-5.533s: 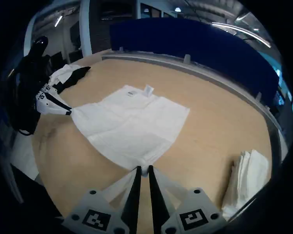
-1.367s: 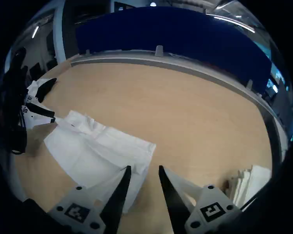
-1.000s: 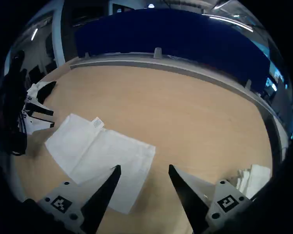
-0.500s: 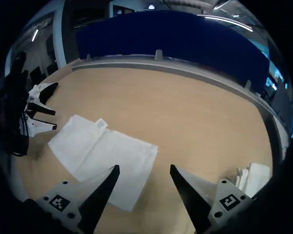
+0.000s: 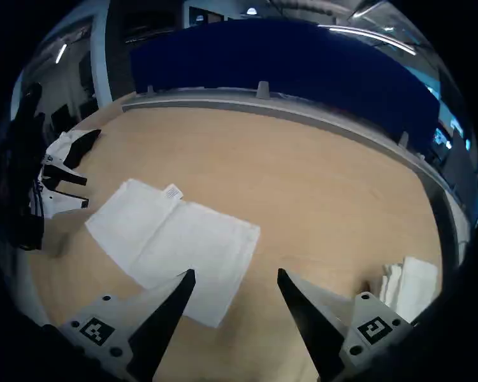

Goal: Fold towel

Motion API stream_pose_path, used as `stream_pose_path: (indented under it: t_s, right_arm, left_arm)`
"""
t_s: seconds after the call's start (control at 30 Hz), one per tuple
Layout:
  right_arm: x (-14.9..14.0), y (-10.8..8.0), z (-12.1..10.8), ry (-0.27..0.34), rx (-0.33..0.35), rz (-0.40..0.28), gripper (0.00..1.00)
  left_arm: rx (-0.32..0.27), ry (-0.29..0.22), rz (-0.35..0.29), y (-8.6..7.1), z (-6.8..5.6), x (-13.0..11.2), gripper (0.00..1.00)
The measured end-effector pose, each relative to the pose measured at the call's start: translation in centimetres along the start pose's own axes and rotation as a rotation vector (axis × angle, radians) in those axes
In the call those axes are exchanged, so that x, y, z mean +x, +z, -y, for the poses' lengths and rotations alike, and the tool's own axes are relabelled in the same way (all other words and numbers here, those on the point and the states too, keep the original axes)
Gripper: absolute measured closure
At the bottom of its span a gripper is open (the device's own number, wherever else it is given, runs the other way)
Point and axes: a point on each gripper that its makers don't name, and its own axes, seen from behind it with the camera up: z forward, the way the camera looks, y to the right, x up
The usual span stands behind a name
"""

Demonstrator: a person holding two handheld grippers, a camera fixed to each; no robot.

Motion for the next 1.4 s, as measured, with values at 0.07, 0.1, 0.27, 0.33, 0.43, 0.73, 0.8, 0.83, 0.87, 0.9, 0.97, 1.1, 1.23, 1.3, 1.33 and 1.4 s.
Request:
stream_pose_path:
  t_s: [0.07, 0.1, 0.27, 0.33, 0.43, 0.73, 0.8, 0.83, 0.87, 0.9, 0.97, 1.1, 1.23, 1.3, 1.33, 1.4]
  right_arm:
    - [-0.3, -0.3, 0.1, -0.002, 0.002, 0.001, 0.0]
    - [-0.4, -0.5, 0.1, -0.004, 0.004, 0.001, 0.0]
    - [-1.0, -1.1, 0.5, -0.026, 0.022, 0.006, 0.0]
    - [-1.2, -1.2, 0.8, -0.041, 0.034, 0.009, 0.0]
    - [-1.6, -1.3, 1.2, -0.065, 0.053, 0.016, 0.0]
    - [-3.4, -1.5, 2.5, -0.173, 0.117, 0.06, 0.0]
    - [-3.8, -1.6, 2.6, -0.198, 0.129, 0.071, 0.0]
    - [-4.0, -1.7, 2.7, -0.208, 0.134, 0.076, 0.0]
    - [-4.2, -1.7, 2.7, -0.219, 0.139, 0.081, 0.0]
    - [-4.4, -1.7, 2.8, -0.228, 0.144, 0.086, 0.0]
    - [-4.6, -1.7, 2.9, -0.243, 0.155, 0.093, 0.0]
    - [-5.1, -1.5, 3.0, -0.265, 0.169, 0.107, 0.01]
    - [-5.5, -1.2, 3.2, -0.279, 0.181, 0.12, 0.02]
    - [-5.8, -1.0, 3.3, -0.282, 0.188, 0.127, 0.05]
    - [-5.9, -0.9, 3.4, -0.282, 0.191, 0.13, 0.07]
    - [-6.1, -0.7, 3.4, -0.281, 0.196, 0.135, 0.13]
  left_arm:
    - [0.006, -0.003, 0.002, -0.4, -0.1, -0.4, 0.13]
    - [0.01, -0.007, 0.002, -0.7, -0.1, -0.6, 0.13]
    - [0.027, -0.03, -0.003, -2.0, -0.3, -1.4, 0.13]
    - [0.035, -0.042, -0.004, -2.6, -0.3, -1.9, 0.13]
    - [0.049, -0.061, -0.008, -3.5, -0.2, -2.5, 0.13]
    - [0.093, -0.119, -0.013, -6.2, 0.3, -4.4, 0.13]
    - [0.104, -0.13, -0.012, -6.7, 0.4, -4.8, 0.13]
    - [0.109, -0.135, -0.011, -7.0, 0.5, -5.1, 0.13]
    - [0.114, -0.14, -0.011, -7.3, 0.6, -5.3, 0.13]
    - [0.12, -0.145, -0.011, -7.5, 0.7, -5.5, 0.13]
    - [0.128, -0.155, -0.01, -8.0, 0.8, -5.9, 0.13]
    - [0.143, -0.171, -0.008, -8.9, 0.9, -6.7, 0.13]
    - [0.153, -0.186, -0.009, -9.8, 0.9, -7.3, 0.13]
    - [0.157, -0.193, -0.008, -10.2, 0.9, -7.6, 0.13]
    - [0.159, -0.196, -0.007, -10.4, 0.9, -7.8, 0.13]
    - [0.164, -0.202, -0.005, -10.8, 0.9, -8.1, 0.13]
